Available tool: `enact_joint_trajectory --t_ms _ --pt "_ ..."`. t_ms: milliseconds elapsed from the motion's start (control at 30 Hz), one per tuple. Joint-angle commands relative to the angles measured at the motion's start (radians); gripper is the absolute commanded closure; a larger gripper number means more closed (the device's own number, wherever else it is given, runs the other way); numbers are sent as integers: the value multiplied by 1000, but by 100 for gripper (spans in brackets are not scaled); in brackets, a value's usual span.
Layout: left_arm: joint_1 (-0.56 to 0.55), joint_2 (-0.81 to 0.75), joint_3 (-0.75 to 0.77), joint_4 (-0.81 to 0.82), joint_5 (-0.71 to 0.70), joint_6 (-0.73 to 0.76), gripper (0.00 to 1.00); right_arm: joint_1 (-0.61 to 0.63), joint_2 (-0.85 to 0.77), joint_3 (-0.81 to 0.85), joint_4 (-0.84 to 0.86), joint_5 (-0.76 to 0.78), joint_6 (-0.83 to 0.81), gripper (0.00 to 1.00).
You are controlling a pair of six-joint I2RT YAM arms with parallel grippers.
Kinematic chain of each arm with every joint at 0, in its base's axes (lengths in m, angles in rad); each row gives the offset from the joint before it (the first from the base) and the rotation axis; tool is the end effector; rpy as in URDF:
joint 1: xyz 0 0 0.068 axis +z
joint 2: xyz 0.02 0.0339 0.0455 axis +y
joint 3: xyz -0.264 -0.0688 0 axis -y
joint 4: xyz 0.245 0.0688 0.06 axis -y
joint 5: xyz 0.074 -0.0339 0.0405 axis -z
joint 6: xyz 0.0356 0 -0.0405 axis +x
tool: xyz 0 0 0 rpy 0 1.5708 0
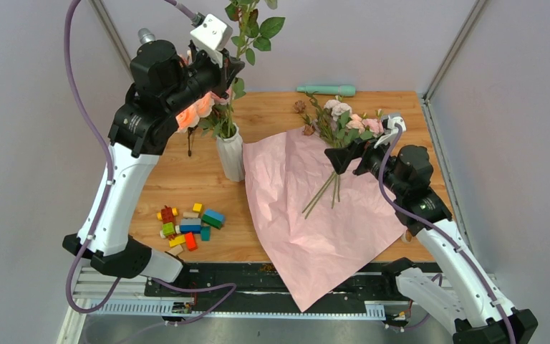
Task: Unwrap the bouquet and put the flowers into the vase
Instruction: Insert the fake flower into the vase.
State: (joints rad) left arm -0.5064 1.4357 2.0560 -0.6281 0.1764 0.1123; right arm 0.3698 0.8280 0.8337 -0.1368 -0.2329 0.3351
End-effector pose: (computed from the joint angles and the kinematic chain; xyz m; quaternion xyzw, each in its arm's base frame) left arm 0.2226 -0.1306 0.5655 0.2744 0.6546 -0.1987 0.6758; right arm 0.1777 0.0777 0.3552 -0.0895 0.7454 0.3080 0.5844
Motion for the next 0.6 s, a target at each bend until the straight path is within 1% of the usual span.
enact_joint_trajectory --t_ms 0,167,267,567 --pt "31 -14 8 20 13 22 100 0 -2 49 14 12 -26 5" --pt "78 -34 -71 96 59 3 100 1 -13 43 20 8 -38 5" --pt "85 -51 -117 136 70 4 100 0 -21 37 22 13 -38 5" --pt "127 -137 -345 306 129 -49 100 0 -62 4 23 41 -28 5"
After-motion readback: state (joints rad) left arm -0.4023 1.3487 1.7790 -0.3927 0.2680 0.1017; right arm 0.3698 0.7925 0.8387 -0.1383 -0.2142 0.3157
